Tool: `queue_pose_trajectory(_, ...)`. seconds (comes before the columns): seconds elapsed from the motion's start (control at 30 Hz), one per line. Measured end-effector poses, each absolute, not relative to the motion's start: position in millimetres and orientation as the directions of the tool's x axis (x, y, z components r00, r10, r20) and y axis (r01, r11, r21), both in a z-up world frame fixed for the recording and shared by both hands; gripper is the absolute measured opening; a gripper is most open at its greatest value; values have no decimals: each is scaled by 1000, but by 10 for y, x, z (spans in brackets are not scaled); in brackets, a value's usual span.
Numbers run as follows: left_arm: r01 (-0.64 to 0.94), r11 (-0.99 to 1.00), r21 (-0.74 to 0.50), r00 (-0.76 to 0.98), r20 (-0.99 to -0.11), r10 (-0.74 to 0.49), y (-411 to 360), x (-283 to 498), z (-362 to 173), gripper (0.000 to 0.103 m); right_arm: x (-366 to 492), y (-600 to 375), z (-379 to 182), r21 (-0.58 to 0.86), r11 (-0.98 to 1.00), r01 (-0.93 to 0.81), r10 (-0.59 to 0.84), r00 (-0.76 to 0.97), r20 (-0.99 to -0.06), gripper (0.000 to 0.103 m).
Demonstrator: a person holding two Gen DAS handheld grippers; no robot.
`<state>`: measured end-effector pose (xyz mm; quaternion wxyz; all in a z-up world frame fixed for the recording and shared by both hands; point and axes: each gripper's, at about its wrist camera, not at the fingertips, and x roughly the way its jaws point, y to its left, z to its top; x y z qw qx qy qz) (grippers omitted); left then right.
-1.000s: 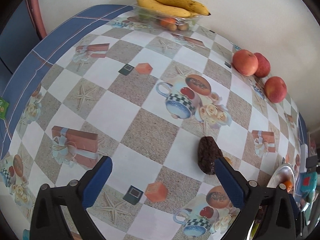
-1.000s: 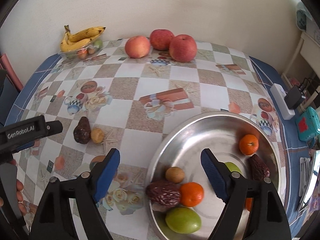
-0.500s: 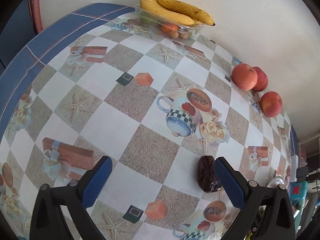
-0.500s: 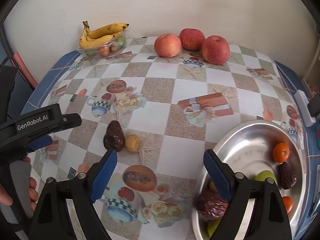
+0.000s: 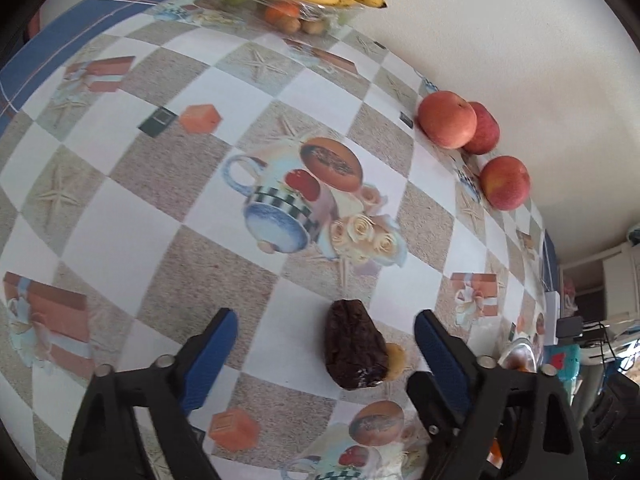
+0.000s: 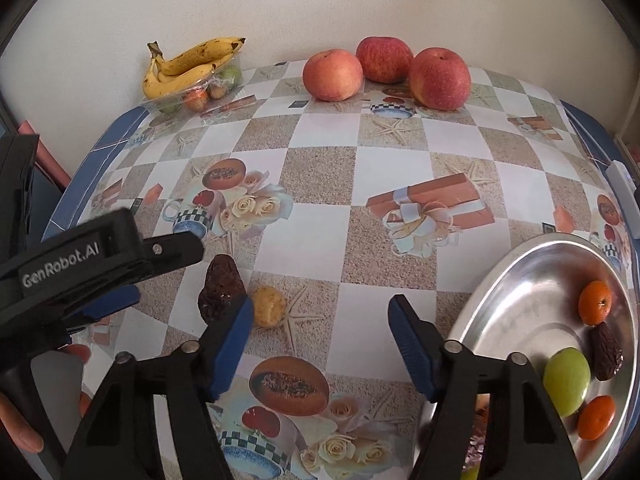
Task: Organize fruits
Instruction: 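Close the left tool on the date while the right tool grasps the small yellow fruit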
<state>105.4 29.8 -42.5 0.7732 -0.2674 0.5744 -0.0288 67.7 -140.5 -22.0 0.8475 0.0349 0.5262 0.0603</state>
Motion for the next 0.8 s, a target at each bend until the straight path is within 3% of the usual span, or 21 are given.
queue_pose_trajectory(0.13, -250, 850, -464, 302, -871, -386, 219, 1079, -492, 64, 708, -1331, -291, 125, 988, -86, 150, 422, -894, 57)
queue_pose_trajectory(0.27, -254, 834, -490, 267, -864, -427, 186, 1062, -561, 40, 724, -1242, -345, 130, 985, -113, 165, 407, -898, 55)
queue_pose_trajectory(0.43, -283, 830, -481, 279, -869, -408, 252, 1050, -550, 40, 751, -1142, -421, 134, 982, -135, 177, 388, -905, 46)
queue_pose_trajectory(0.57, -294, 822, -488, 282, -866, -414, 317, 1043, -552, 40, 764, -1103, -456, 137, 980, -146, 184, 382, -906, 30)
queue_pose_trajectory(0.8, -308, 824, -476, 282, -873, -399, 338, 1008, -546, 40, 742, -1115, -443, 148, 978, -147, 194, 381, -904, 25)
